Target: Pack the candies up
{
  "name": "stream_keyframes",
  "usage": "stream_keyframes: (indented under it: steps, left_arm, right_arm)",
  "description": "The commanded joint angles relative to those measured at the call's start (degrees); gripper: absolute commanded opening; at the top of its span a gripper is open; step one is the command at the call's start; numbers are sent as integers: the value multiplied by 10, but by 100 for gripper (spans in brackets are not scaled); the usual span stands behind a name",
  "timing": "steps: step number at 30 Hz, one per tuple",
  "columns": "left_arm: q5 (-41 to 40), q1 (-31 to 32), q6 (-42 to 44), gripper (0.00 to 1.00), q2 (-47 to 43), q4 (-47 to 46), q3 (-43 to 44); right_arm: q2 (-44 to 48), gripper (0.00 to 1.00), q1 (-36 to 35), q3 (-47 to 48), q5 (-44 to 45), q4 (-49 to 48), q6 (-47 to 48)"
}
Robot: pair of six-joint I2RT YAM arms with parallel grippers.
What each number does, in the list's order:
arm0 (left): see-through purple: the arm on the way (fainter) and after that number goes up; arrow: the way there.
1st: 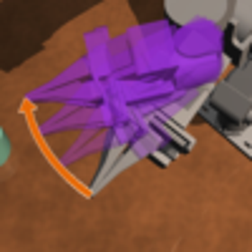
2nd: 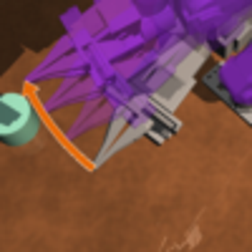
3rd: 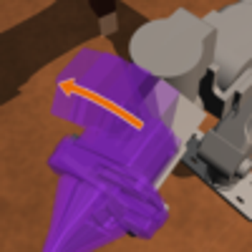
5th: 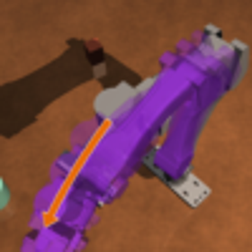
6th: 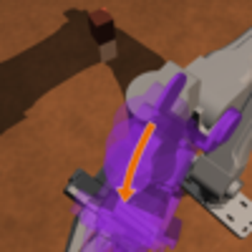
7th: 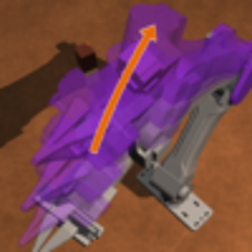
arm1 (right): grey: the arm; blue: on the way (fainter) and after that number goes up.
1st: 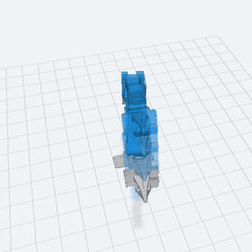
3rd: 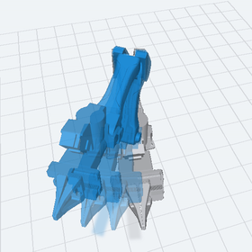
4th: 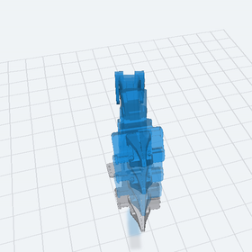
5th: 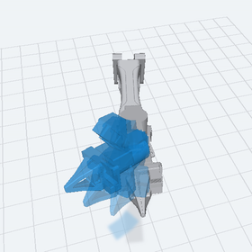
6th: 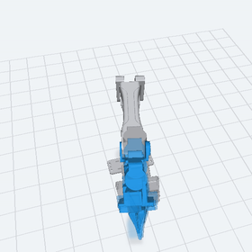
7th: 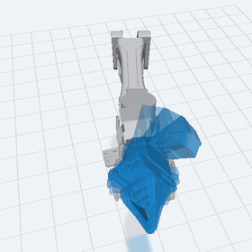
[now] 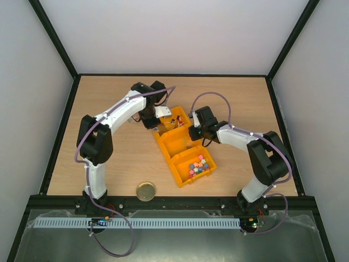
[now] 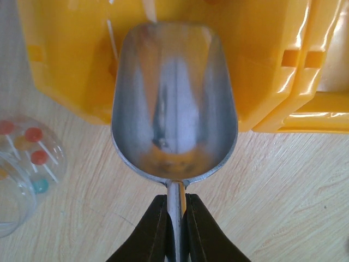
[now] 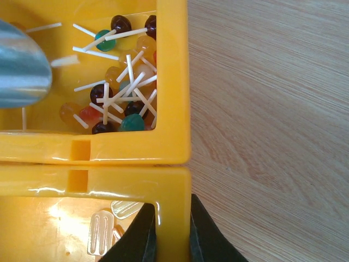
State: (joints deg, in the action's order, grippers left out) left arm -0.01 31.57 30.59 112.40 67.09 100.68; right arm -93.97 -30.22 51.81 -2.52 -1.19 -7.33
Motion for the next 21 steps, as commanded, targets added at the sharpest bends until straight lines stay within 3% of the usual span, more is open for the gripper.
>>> stream_keyframes:
  steps: [1,13,21]
  left_arm:
    - [-33,3,-13,2,22,57,23]
    - [-17,7,-47,2,88,11,29]
    - [22,7,-20,2,81,-78,-48]
  right_arm:
    - [12,1,-7,-1,-1,2,-8]
    - [7,1,-9,-1,-34,-2,10]
    - [4,1,-9,1,-57,-5,29]
